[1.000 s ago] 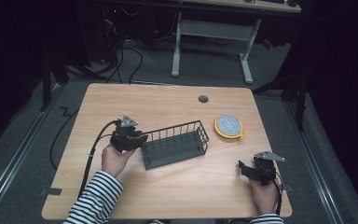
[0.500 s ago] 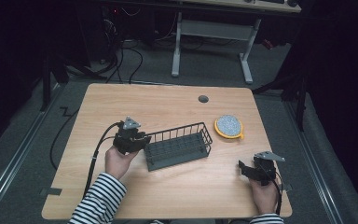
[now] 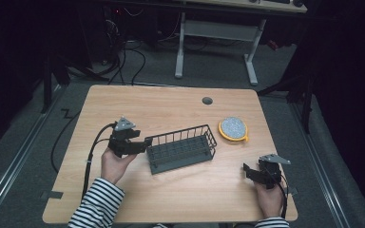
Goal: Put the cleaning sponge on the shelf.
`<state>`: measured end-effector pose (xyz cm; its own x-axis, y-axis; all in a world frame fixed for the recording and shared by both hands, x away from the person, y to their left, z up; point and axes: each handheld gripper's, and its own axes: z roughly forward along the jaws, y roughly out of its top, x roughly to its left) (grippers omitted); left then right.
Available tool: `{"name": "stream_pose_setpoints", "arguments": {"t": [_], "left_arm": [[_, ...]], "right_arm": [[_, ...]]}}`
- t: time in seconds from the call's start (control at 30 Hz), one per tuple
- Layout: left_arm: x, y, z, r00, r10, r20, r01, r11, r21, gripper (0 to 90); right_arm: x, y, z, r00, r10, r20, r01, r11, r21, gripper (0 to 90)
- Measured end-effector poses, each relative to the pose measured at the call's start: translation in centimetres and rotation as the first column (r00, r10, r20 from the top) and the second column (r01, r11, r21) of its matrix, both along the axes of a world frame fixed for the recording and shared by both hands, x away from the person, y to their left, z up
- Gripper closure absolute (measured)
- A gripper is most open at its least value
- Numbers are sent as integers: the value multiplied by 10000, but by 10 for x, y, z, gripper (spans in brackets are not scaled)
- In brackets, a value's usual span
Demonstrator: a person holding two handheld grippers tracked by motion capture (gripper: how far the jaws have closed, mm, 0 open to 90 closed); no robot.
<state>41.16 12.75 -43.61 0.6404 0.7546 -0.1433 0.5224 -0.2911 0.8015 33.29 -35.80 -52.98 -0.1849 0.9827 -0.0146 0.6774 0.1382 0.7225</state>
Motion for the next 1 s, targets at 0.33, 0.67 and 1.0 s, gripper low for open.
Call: {"name": "stream_pose_setpoints", "arguments": {"t": [0.33, 0.67, 1.0], "left_arm": [[-8, 36, -2, 9980, 595, -222, -611, 9949, -805, 379], [-22, 61, -2, 9931, 1171, -101, -1175, 9874, -1063, 384], [-34, 85, -16, 9849, 1701, -332, -1724, 9811, -882, 381]], "right_arm": [[0, 0, 0, 10000, -23, -14, 23, 10000, 22, 304], [0, 0, 0, 10000, -7, -4, 7, 10000, 5, 304], [0, 0, 0, 10000, -19, -12, 19, 10000, 17, 304]]}}
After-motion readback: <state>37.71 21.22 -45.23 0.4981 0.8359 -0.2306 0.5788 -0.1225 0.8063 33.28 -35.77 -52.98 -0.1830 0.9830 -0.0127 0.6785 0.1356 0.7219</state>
